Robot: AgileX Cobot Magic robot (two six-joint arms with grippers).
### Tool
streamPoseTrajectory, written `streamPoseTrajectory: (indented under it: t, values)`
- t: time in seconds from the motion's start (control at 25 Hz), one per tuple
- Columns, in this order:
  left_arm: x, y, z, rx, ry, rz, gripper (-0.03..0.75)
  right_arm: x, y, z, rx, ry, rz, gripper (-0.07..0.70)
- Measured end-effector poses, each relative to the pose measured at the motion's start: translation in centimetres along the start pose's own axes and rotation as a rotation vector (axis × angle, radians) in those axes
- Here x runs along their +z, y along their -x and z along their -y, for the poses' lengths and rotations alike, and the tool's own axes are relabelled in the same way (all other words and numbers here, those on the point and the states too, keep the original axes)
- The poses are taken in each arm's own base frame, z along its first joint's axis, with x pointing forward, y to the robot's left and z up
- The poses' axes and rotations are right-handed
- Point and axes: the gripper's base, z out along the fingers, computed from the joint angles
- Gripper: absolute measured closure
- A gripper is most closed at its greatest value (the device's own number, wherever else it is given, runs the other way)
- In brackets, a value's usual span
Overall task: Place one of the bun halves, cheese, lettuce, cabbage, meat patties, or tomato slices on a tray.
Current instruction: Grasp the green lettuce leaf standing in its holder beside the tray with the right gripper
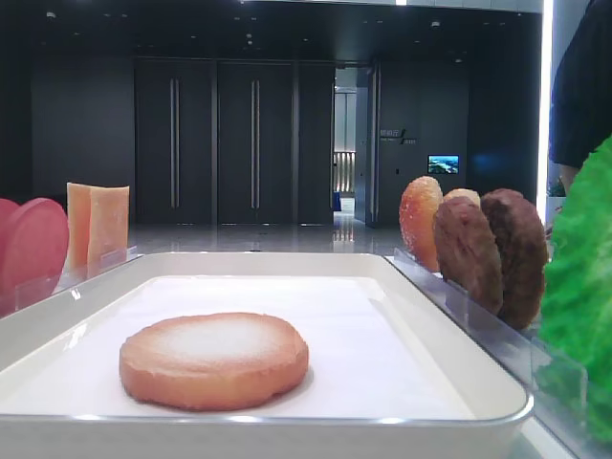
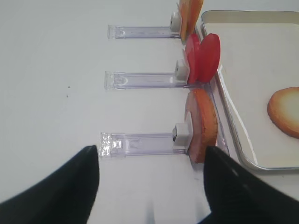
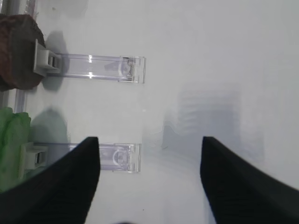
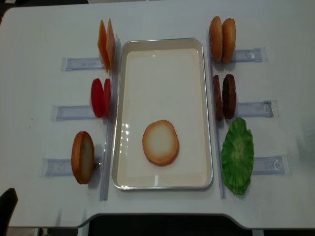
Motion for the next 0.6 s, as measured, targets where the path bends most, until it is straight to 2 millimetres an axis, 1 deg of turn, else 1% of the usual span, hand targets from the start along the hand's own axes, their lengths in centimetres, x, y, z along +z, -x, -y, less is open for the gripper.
streamPoseTrajectory:
  t: [0.12,0.24,0.52,0.6]
  values:
    - [0.0,0.0,0.0,0.0,0.0,0.0,0.181,0.7,0.5,0.1,0.0,0.003,-0.026,0.191]
    - [0.0,0.0,0.0,0.0,0.0,0.0,0.181,1.2,0.5,0.1,0.03,0.008,-0.063,0.192]
    - [0.0,0.0,0.0,0.0,0.0,0.0,0.181,1.2,-0.1,0.0,0.086,0.015,-0.136,0.192]
    - [0.0,0.0,0.0,0.0,0.0,0.0,0.181,1.2,-0.2,-0.2,0.103,0.04,-0.151,0.192]
